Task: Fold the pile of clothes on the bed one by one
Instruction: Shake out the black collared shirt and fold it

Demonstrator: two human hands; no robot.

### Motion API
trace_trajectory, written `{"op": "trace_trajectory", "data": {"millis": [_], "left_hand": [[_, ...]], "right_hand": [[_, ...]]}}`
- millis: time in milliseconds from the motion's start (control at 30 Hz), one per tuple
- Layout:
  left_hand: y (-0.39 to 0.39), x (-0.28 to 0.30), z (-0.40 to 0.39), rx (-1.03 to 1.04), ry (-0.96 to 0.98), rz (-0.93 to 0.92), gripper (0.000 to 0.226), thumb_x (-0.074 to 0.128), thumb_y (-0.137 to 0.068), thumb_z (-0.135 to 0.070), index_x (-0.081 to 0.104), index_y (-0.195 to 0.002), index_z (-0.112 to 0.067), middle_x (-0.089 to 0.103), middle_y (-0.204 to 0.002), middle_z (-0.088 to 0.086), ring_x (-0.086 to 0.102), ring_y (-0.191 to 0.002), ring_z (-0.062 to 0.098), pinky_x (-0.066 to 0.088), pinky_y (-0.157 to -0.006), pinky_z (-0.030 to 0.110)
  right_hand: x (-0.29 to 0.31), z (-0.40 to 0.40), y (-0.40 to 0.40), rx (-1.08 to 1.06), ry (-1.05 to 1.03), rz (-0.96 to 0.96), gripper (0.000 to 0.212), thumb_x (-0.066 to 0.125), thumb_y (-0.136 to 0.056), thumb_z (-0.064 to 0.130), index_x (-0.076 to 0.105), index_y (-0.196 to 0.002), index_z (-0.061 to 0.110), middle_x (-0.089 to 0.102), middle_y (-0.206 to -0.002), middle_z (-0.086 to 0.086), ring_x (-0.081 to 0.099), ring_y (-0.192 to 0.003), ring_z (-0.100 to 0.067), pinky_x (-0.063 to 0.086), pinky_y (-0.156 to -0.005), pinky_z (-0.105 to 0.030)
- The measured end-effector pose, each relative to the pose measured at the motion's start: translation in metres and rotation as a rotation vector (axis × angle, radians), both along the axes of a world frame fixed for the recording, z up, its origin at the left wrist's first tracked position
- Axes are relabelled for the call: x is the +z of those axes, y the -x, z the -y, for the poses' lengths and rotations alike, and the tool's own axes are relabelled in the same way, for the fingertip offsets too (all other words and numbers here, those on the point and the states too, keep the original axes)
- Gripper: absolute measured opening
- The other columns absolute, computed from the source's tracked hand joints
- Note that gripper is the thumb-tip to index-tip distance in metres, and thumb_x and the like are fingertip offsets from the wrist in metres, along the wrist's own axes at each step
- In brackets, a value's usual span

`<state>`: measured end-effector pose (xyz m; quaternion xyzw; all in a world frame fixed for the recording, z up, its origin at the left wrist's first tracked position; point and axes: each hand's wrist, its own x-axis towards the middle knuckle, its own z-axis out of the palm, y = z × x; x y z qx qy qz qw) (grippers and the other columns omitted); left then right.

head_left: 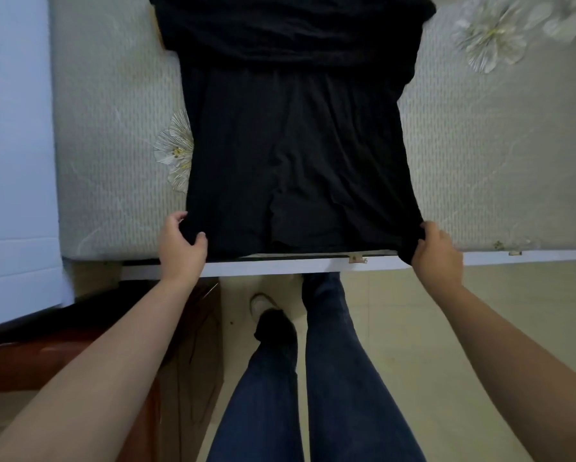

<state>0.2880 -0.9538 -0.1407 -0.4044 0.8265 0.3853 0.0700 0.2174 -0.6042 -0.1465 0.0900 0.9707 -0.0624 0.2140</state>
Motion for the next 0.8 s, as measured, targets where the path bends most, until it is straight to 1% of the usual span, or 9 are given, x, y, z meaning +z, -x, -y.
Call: {"op": "trace_trajectory", "data": {"millis": [133, 233, 300, 433, 533, 600, 667, 733, 800], "left_hand": [[-0.015, 0.0, 0.0, -0.263, 0.124, 0.003, 0.048, 0.056, -0.086, 0.0, 0.043, -0.131, -0.01, 0.041, -0.126, 0.02, 0.045, -0.111, 0.031, 0.035, -0.087, 0.026], [-0.019, -0.007, -0.005, -0.371, 0.196, 0.131, 0.027, 0.051, -0.089, 0.0, 0.054, -0.116, -0.002, 0.035, -0.13, 0.024, 0.046, -0.112, 0.036, 0.042, -0.086, 0.033], [-0.022, -0.011, -0.008, -0.418, 0.286, 0.27, 0.028, 0.051, -0.089, -0.001, 0.053, -0.117, -0.001, 0.029, -0.137, 0.024, 0.043, -0.117, 0.037, 0.042, -0.092, 0.039], [-0.027, -0.017, -0.013, -0.696, 0.572, 0.275, 0.05, 0.07, -0.071, 0.002, 0.054, -0.118, 0.0, 0.034, -0.137, 0.032, 0.03, -0.125, 0.055, 0.023, -0.102, 0.064], [-0.024, -0.021, -0.023, -1.051, 0.803, 0.296, 0.074, 0.086, -0.053, -0.02, 0.059, -0.12, -0.006, 0.049, -0.132, 0.025, 0.041, -0.123, 0.048, 0.026, -0.095, 0.066], [-0.021, -0.028, -0.03, -1.208, 0.882, 0.409, 0.086, 0.072, -0.07, -0.044, 0.036, -0.139, -0.01, 0.031, -0.147, 0.017, 0.025, -0.137, 0.035, 0.014, -0.107, 0.058], [-0.015, -0.045, -0.033, -1.269, 0.85, 0.381, 0.083, 0.046, -0.09, -0.047, -0.002, -0.145, -0.008, -0.001, -0.155, 0.014, -0.003, -0.142, 0.03, -0.011, -0.108, 0.053], [-0.002, -0.046, -0.028, -1.345, 0.793, 0.37, 0.077, 0.039, -0.093, -0.046, -0.003, -0.144, -0.006, 0.003, -0.155, 0.014, 0.005, -0.143, 0.028, 0.001, -0.113, 0.049], [0.009, -0.042, -0.021, -1.357, 0.775, 0.212, 0.066, 0.047, -0.089, -0.043, 0.029, -0.14, -0.005, 0.031, -0.147, 0.016, 0.035, -0.133, 0.029, 0.029, -0.107, 0.048]], "right_hand": [[0.004, -0.002, 0.002, 0.057, 0.027, 0.032, 0.026, 0.052, -0.08, -0.003, 0.049, -0.106, 0.0, 0.048, -0.101, -0.025, 0.042, -0.068, -0.03, 0.033, -0.06, -0.035], [0.003, 0.009, 0.0, 0.2, -0.072, 0.041, 0.029, 0.053, -0.076, -0.006, 0.055, -0.104, 0.0, 0.05, -0.108, -0.025, 0.051, -0.088, -0.036, 0.038, -0.072, -0.04], [-0.003, 0.017, -0.008, 0.393, -0.073, -0.022, 0.042, 0.064, -0.062, -0.008, 0.059, -0.103, -0.006, 0.055, -0.113, -0.03, 0.056, -0.098, -0.044, 0.043, -0.082, -0.05], [-0.016, 0.042, -0.024, 0.881, -0.053, -0.118, 0.063, 0.056, -0.07, 0.042, 0.058, -0.119, 0.002, 0.055, -0.125, -0.025, 0.054, -0.113, -0.043, 0.037, -0.087, -0.067], [-0.027, 0.054, -0.016, 1.029, -0.231, -0.032, 0.086, 0.08, -0.05, 0.051, 0.058, -0.122, 0.01, 0.055, -0.128, -0.016, 0.054, -0.117, -0.033, 0.04, -0.088, -0.063], [-0.033, 0.053, -0.006, 1.014, -0.332, 0.014, 0.091, 0.087, -0.044, 0.041, 0.054, -0.126, 0.018, 0.054, -0.132, -0.008, 0.052, -0.122, -0.024, 0.041, -0.094, -0.055], [-0.039, 0.046, 0.004, 1.062, -0.42, -0.015, 0.083, 0.082, -0.053, 0.029, 0.048, -0.129, 0.023, 0.052, -0.135, -0.002, 0.049, -0.125, -0.02, 0.039, -0.098, -0.05], [-0.046, 0.038, 0.007, 1.139, -0.395, -0.08, 0.07, 0.074, -0.06, 0.02, 0.052, -0.127, 0.02, 0.054, -0.132, -0.003, 0.052, -0.122, -0.022, 0.041, -0.097, -0.051], [-0.046, 0.032, 0.008, 1.186, -0.377, -0.125, 0.056, 0.063, -0.067, 0.018, 0.058, -0.122, 0.017, 0.057, -0.129, -0.006, 0.055, -0.118, -0.023, 0.042, -0.094, -0.052]]}}
